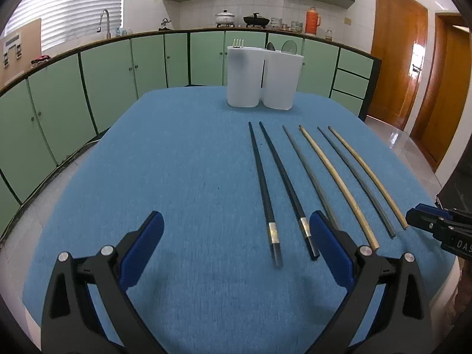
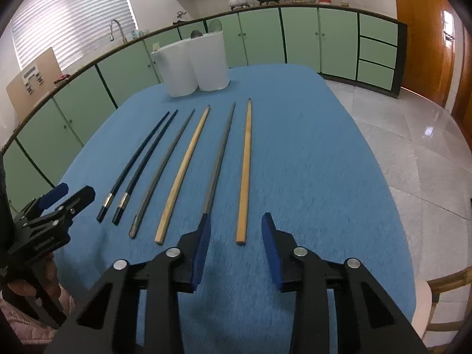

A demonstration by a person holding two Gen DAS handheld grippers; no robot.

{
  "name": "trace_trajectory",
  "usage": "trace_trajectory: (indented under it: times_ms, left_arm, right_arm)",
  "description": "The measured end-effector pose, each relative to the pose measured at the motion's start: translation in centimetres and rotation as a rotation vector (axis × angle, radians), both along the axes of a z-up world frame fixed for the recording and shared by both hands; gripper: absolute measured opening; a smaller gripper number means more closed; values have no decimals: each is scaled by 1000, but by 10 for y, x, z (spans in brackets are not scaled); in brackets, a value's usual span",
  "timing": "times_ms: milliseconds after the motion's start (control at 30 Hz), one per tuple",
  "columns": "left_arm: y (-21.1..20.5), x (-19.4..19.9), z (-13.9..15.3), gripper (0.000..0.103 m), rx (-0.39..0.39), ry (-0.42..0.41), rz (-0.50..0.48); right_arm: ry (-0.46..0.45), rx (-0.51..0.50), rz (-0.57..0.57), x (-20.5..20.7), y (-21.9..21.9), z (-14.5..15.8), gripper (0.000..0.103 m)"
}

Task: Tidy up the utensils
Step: 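Move both open tools back over the row of chopsticks, then grasp a black silver-banded chopstick with the left tool while the right grasps a wooden chopstick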

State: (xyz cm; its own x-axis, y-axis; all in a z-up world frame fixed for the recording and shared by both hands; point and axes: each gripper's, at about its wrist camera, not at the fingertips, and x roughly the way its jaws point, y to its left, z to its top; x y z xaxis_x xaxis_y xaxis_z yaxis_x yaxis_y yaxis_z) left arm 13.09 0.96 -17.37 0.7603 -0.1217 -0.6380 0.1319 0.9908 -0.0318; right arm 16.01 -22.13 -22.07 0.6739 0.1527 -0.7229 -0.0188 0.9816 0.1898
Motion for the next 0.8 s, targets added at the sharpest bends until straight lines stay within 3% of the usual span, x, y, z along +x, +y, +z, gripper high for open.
trace_trajectory:
  times_ms: [500, 533, 633, 800]
  left_arm:
    - [-2, 2, -4, 96, 0, 17, 0]
    - [-3, 3, -4, 94, 1, 19, -2]
    - [-5, 5, -6, 76, 3, 44, -18]
    - [-11, 7, -9, 75, 7, 62, -29]
  right_arm:
    - [43, -16, 11, 1, 3, -13, 15]
    - [46, -19, 9, 1, 3, -13, 14]
    - [50, -26, 8, 3, 3, -12, 14]
    - [53, -30, 8, 3, 4, -13, 14]
